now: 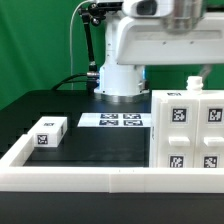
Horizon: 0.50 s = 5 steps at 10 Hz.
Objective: Assemble cabinet
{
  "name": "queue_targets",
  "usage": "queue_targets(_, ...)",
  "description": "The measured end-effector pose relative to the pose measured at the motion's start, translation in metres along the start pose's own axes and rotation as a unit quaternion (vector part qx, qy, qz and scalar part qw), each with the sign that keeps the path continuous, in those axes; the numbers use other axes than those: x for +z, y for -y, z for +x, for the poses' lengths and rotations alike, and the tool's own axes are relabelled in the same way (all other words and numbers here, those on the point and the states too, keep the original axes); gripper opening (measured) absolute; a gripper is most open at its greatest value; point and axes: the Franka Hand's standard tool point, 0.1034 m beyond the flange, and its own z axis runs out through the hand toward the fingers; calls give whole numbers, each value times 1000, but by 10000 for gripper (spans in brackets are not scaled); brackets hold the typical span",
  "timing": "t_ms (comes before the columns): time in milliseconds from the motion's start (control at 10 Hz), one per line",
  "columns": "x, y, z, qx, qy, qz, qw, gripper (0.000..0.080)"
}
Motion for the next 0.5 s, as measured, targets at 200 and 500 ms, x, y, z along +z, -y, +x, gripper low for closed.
queue_targets(200,13,-30,-18,-13,0,-3,1000,797)
queue_targets(500,22,-66,-33,-26,0,-6,1000,797)
